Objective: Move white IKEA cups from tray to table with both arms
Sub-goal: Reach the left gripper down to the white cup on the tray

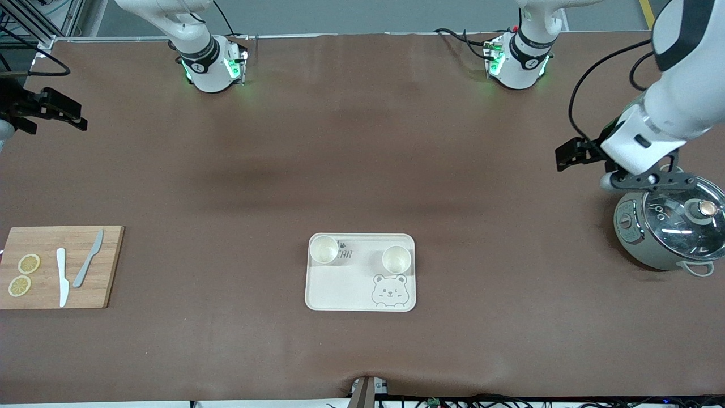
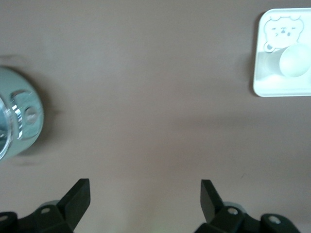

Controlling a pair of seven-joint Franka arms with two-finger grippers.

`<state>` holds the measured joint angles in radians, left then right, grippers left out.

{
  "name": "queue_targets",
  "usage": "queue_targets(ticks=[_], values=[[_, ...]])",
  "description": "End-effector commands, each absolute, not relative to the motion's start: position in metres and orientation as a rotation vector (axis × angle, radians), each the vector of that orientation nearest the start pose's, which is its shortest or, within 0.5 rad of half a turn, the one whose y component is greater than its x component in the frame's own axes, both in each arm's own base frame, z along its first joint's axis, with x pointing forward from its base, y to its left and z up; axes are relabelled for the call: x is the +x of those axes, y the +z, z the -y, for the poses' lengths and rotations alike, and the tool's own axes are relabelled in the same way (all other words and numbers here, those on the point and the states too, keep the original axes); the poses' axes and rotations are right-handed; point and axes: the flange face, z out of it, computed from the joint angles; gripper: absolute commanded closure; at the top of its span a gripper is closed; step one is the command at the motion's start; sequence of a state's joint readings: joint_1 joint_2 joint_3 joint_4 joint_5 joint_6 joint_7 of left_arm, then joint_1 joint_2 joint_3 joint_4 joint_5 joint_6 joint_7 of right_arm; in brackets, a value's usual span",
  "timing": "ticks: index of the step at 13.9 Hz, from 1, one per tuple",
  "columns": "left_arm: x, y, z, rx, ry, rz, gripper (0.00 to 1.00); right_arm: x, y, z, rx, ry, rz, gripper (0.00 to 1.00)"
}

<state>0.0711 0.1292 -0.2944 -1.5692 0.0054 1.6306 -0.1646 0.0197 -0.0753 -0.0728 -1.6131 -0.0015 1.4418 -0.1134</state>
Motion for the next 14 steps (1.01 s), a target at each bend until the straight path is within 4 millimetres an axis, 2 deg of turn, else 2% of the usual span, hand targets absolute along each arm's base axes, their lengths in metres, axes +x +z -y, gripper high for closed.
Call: queue_targets(ticks=[1, 2, 4, 6, 7, 8, 10, 12, 14], values=[[0.599, 0.533, 0.159, -3.193, 0.079, -0.164, 0.00, 0.519, 0.639, 0.032, -3.130, 0.159, 0.079, 0.00], [0.603, 0.519, 0.174, -3.195, 0.084, -0.182, 0.00, 0.519, 0.639, 0.031, -3.130, 0.159, 0.079, 0.00], [0.615, 0.493, 0.184, -3.209, 0.079, -0.117, 0.00, 0.519, 0.639, 0.031, -3.131, 0.159, 0.076, 0.00], [0.620, 0.469, 0.217, -3.212, 0.046, -0.182, 0.00, 0.519, 0.639, 0.034, -3.130, 0.159, 0.069, 0.00], [0.624, 0.454, 0.228, -3.211, 0.038, -0.202, 0.00, 0.520, 0.637, 0.035, -3.130, 0.163, 0.067, 0.00], [0.628, 0.446, 0.242, -3.214, 0.006, -0.227, 0.00, 0.522, 0.632, 0.036, -3.129, 0.180, 0.062, 0.00], [0.635, 0.420, 0.255, -3.218, 0.035, -0.248, 0.00, 0.532, 0.615, 0.038, -3.125, 0.230, 0.062, 0.00], [0.638, 0.398, 0.293, -3.231, 0.004, -0.315, 0.06, 0.533, 0.614, 0.038, -3.129, 0.231, 0.066, 0.00], [0.644, 0.371, 0.311, -3.256, -0.010, -0.232, 0.10, 0.534, 0.611, 0.038, -3.137, 0.241, 0.070, 0.00]])
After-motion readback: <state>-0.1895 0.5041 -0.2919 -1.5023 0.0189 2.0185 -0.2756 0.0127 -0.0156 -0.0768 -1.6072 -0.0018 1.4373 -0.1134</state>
